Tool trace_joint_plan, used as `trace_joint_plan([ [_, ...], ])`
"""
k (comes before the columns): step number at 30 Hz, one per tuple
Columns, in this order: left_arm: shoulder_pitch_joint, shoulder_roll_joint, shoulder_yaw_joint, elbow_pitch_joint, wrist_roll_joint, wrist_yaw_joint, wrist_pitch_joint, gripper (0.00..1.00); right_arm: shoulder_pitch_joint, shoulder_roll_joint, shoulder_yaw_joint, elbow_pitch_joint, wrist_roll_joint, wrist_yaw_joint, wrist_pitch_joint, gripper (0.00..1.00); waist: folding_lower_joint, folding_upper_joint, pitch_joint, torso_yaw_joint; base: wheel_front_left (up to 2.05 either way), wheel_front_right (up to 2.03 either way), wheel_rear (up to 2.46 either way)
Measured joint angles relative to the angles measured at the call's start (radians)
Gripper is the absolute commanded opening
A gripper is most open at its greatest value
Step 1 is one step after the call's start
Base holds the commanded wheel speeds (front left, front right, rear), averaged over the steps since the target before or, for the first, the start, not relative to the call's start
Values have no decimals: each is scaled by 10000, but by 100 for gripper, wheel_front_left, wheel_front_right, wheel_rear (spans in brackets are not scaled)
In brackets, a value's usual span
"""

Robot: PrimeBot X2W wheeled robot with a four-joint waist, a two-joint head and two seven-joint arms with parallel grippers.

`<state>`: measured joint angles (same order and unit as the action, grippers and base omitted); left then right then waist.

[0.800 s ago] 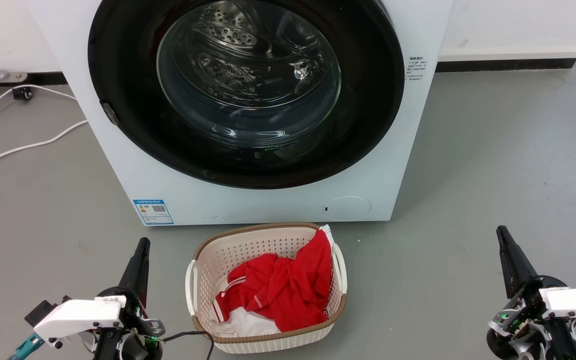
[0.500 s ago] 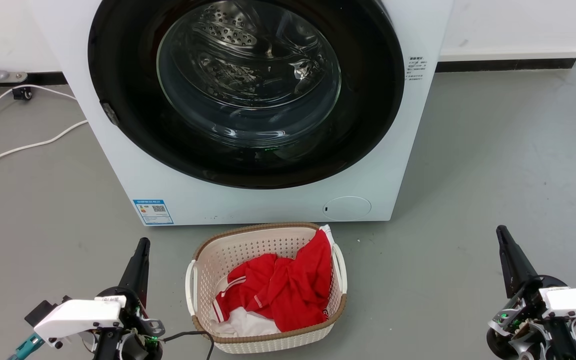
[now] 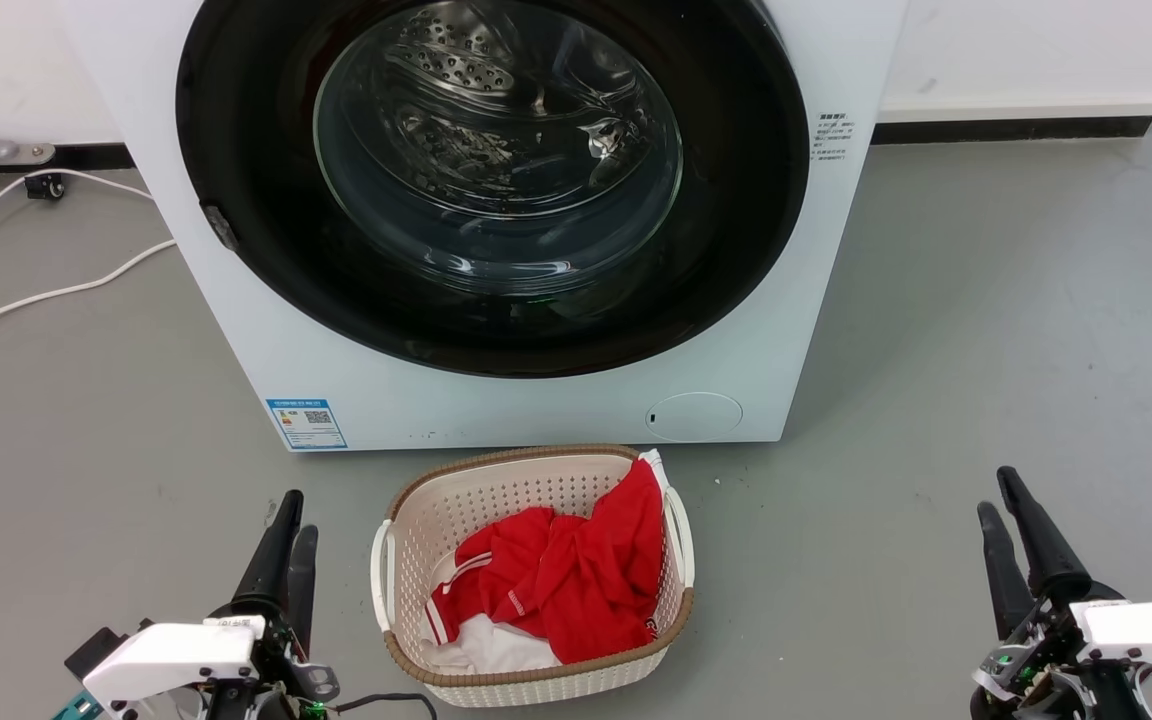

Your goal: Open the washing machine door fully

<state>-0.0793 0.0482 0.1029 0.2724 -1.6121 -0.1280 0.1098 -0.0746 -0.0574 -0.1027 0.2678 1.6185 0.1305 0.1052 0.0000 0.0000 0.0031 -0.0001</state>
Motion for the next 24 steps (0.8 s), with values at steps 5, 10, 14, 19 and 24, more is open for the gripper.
trace_joint_plan([
  [5,35,-2,-282,-56,27,0,-265,100,126,8,163,-150,-88,0,-267,100,0,0,2,10,0,0,0],
  [10,35,-2,-399,-196,476,2,-512,100,153,15,240,-374,-736,2,-499,100,1,0,-3,33,0,0,0],
  [14,35,-2,-447,-384,1225,2,-694,100,238,17,301,-575,-1651,0,-686,100,1,0,-9,56,0,0,0],
  [19,35,-2,-548,-631,2391,2,-901,100,332,19,399,-867,-3062,0,-886,100,1,0,-11,84,0,0,0],
  [24,35,-2,-639,-836,3482,2,-1106,100,384,19,502,-1118,-4113,2,-1080,100,1,0,-14,99,0,0,0],
])
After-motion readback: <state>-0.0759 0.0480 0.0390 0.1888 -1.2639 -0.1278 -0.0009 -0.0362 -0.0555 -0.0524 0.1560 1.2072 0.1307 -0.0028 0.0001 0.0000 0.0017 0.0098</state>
